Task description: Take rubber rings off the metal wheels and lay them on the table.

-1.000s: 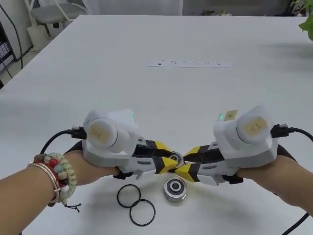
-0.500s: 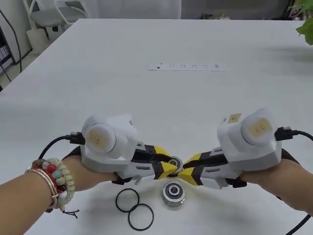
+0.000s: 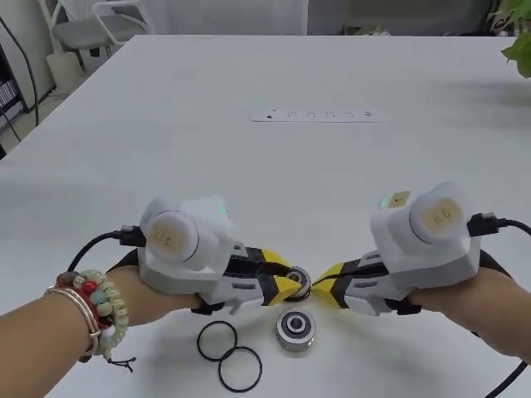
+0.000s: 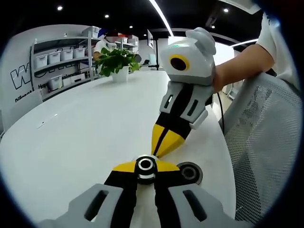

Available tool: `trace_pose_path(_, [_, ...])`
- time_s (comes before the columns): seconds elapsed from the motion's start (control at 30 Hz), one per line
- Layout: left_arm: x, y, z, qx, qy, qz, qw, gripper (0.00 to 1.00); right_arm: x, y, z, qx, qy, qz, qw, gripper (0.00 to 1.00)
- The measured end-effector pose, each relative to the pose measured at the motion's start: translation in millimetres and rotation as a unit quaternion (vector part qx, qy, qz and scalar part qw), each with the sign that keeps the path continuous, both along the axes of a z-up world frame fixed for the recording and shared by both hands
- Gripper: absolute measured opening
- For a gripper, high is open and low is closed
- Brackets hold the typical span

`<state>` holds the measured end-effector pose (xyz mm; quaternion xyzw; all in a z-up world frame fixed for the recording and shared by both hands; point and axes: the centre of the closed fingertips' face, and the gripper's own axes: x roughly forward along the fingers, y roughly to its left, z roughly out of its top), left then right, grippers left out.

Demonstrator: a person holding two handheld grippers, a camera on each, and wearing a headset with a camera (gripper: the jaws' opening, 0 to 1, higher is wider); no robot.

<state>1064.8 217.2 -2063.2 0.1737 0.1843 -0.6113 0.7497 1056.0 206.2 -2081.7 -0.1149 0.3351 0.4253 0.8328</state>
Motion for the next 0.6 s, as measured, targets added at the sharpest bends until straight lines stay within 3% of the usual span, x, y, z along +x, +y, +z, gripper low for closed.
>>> trace_pose_path(0.2, [-0.7, 0.0, 0.2, -0.001, -0.001, -0.003, 1.0000, 0.08, -4.2, 2.7, 2.2, 0.017, 0.012, 0.004, 0.9998, 0.00])
trace_pose_path(0.3, [-0.8, 0.0, 0.1, -0.001, -0.001, -0.003, 1.0000, 0.08, -8.0, 7.1, 1.4, 0.014, 0.009, 0.017, 0.9997, 0.11])
trace_pose_path(0.5, [-1.0, 0.0, 0.0, -0.001, -0.001, -0.003, 1.0000, 0.08, 0.1, 13.1, 3.6, 0.016, -0.014, 0.012, 0.9997, 0.26])
trace_pose_path(0.6, [-1.0, -0.1, 0.0, -0.002, -0.001, -0.003, 1.0000, 0.08, -0.6, 12.2, -3.0, 0.000, -0.009, 0.014, 0.9999, 0.22])
